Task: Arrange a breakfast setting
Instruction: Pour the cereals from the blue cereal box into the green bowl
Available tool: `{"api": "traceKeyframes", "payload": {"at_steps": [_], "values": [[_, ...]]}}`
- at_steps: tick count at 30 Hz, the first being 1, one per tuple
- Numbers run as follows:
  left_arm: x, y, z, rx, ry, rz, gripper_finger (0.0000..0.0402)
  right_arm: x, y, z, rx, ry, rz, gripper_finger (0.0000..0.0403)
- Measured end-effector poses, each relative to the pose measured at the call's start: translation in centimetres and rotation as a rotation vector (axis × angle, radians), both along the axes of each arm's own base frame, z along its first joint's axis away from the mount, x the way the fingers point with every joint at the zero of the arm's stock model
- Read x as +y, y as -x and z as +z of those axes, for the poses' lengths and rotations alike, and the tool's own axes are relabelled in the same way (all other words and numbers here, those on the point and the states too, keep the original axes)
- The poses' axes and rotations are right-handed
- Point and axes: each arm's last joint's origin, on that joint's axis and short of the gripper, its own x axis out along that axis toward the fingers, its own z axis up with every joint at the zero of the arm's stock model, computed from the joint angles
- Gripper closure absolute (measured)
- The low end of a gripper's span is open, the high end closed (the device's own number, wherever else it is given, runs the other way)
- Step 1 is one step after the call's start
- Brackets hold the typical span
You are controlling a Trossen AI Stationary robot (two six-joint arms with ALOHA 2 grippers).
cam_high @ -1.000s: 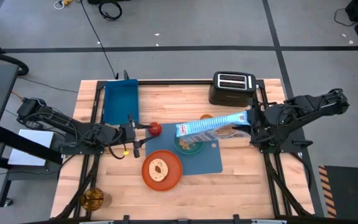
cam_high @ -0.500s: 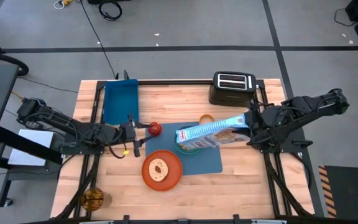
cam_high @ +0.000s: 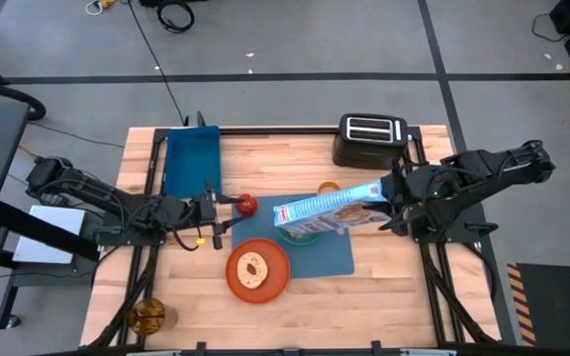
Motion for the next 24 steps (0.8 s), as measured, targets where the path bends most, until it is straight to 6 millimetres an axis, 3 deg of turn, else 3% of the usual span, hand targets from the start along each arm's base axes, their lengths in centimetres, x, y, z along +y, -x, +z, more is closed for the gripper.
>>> {"api": "traceKeyframes", "payload": {"at_steps": [24], "values": [[-0.1,0.0,0.0,0.002,0.001,-0.019,0.02,0.1,-1.2,0.5,0.021,0.044,0.005,0.028]]}}
